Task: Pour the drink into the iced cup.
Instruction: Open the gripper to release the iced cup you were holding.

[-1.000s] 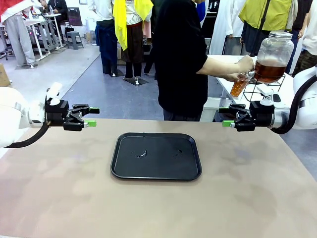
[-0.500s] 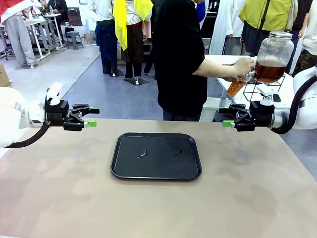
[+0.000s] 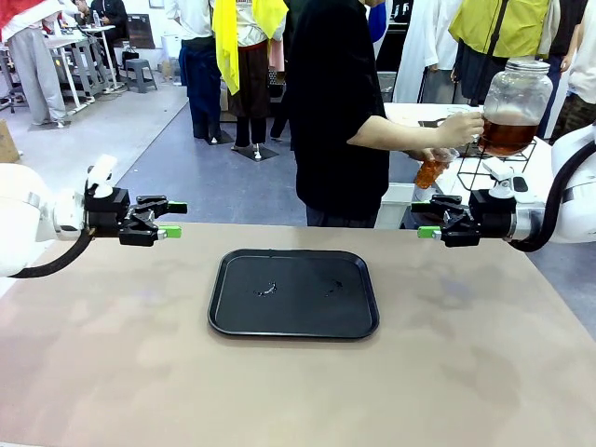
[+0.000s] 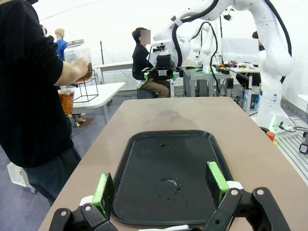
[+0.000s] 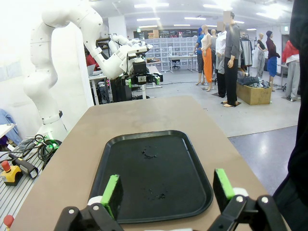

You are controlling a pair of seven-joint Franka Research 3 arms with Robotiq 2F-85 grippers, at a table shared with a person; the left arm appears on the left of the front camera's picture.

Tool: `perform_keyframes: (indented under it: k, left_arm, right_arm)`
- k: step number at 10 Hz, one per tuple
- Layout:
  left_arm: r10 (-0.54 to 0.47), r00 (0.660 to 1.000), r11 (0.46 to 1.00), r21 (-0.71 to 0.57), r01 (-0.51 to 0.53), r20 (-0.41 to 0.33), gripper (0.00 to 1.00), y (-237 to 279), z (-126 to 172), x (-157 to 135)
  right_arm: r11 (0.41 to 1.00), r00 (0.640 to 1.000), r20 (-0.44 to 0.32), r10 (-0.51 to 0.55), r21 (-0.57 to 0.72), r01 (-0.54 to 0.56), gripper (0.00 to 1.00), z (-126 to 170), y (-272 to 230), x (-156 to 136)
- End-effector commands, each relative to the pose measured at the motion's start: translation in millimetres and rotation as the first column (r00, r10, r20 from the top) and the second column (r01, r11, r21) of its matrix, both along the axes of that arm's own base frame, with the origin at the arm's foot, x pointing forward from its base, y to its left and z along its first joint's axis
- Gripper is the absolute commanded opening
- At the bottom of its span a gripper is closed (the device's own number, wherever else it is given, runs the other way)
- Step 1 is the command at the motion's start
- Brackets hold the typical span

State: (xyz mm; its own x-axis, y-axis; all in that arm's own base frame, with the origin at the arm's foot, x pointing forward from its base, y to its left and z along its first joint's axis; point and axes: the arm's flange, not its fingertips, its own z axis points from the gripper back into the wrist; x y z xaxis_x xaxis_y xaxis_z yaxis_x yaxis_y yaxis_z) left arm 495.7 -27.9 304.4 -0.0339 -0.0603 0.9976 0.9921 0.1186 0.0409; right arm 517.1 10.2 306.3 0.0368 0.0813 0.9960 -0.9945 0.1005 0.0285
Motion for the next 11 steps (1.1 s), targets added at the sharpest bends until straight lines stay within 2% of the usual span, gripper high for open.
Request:
perform_keyframes:
  k: [1,11]
  left_arm:
    - [0.0,1.0,1.0,-0.002,0.0,0.002,1.0,-0.6,1.4,-0.4]
    - [0.0,1.0,1.0,-0.002,0.0,0.002,1.0,-0.6,1.4,-0.4]
  right_arm:
    - [1.0,1.0,-0.008,0.009,-0.006,-0.009,1.0,3.1,1.4,2.6]
    - [1.0,1.0,-0.008,0.009,-0.006,-0.009,1.0,3.1,1.4,2.6]
